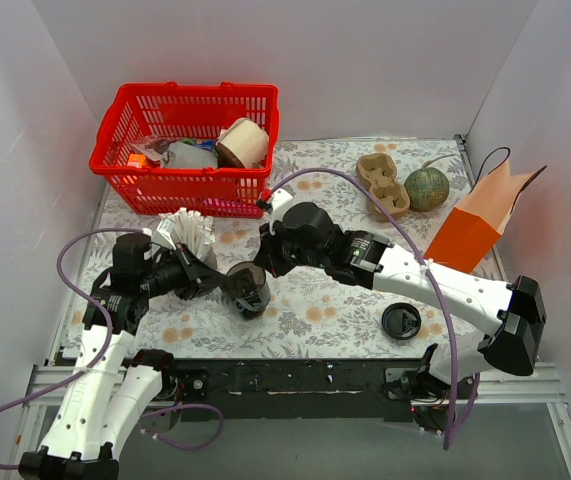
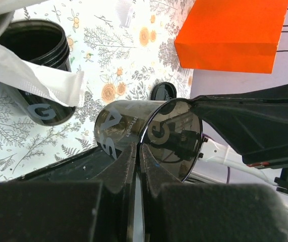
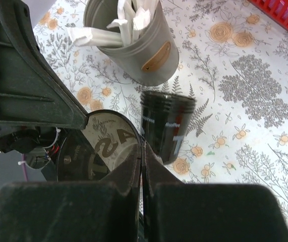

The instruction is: Pack the takeout coffee

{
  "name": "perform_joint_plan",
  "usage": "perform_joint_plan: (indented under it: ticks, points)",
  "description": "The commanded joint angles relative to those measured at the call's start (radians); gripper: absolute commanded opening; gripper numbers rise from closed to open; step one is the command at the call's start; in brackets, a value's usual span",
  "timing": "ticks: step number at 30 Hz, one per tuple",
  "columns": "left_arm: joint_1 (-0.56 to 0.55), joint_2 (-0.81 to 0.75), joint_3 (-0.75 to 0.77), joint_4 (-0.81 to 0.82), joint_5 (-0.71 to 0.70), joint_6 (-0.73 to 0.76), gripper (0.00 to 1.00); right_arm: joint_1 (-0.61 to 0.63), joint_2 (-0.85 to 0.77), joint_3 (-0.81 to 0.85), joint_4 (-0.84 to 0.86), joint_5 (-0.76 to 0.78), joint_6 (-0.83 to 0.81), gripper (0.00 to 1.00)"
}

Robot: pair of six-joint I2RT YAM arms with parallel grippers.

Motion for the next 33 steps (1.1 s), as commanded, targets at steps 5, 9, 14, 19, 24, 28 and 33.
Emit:
perform_joint_plan:
  ticks: [5,9,14,19,24,28,33]
  points:
    - [-0.003,-0.001,-0.025,0.102,0.051,-0.057,0.35,-0.023,-0.138,-0.101,-0.022,0.129,0.01,0.01]
    - [-0.008,0.011,-0.022,0.097,0.025,-0.045,0.98,-0.068,-0.17,-0.164,-0.037,0.169,0.023,0.01]
    - [-0.008,0.01,0.024,0.039,-0.075,-0.006,0.98,-0.233,-0.235,-0.299,0.019,0.123,0.052,0.01]
    - [-0.008,-0.004,-0.005,0.011,-0.106,0.002,0.98,-0.382,-0.266,-0.429,0.136,0.034,0.072,0.01]
    - [-0.008,-0.021,-0.011,-0.01,-0.152,0.006,0.98,-0.479,-0.284,-0.512,0.188,-0.017,0.111,0.01]
    - [-0.008,-0.025,-0.005,-0.022,-0.175,0.009,0.98,-0.517,-0.301,-0.561,0.197,-0.026,0.135,0.01]
    - [-0.008,-0.024,-0.016,-0.027,-0.178,0.011,0.98,-0.543,-0.35,-0.596,0.172,-0.015,0.141,0.11]
